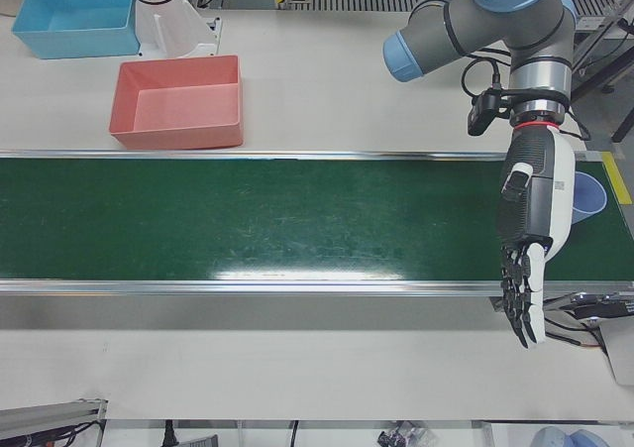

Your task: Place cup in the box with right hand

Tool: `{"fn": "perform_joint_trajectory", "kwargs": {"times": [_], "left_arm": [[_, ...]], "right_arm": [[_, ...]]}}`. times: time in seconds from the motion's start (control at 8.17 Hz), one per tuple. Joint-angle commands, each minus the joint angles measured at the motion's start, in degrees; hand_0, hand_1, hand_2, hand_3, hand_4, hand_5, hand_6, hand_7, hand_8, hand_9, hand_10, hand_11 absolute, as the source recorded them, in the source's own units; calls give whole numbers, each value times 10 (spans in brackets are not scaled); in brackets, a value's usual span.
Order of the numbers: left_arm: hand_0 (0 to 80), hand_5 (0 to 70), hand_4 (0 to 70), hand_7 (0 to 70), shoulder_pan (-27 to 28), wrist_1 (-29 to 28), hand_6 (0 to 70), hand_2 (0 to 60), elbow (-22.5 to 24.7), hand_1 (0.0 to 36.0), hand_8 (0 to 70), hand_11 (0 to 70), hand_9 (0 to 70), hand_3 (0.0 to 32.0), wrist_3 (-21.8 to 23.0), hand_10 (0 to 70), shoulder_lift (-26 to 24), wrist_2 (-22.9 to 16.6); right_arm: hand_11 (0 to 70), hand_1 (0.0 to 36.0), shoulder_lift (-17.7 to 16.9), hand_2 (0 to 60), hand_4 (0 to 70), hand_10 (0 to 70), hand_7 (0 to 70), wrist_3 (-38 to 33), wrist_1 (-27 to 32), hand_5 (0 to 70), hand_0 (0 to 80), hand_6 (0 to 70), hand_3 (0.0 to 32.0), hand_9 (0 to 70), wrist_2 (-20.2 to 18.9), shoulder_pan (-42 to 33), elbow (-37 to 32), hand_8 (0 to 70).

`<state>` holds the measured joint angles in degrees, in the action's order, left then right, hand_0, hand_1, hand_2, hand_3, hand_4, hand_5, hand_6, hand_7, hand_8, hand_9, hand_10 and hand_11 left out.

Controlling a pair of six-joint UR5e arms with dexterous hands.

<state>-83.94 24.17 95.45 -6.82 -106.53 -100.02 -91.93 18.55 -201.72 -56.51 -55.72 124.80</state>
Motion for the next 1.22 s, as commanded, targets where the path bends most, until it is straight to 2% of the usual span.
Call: {"fn": "perform_joint_trajectory", "kwargs": {"times": [0.0, 1.1], "left_arm": [[0, 0, 0, 0, 0, 0, 0, 0, 0, 0, 0, 0, 0, 0, 0, 0, 0, 0], [0, 0, 0, 0, 0, 0, 0, 0, 0, 0, 0, 0, 0, 0, 0, 0, 0, 0]], "right_arm": [[216, 184, 0, 66, 465, 137, 700, 0, -1, 72, 579, 192, 0, 314, 0, 0, 0, 130], [218, 188, 0, 79, 459, 139, 700, 0, 0, 72, 578, 191, 0, 313, 0, 0, 0, 130]]}}
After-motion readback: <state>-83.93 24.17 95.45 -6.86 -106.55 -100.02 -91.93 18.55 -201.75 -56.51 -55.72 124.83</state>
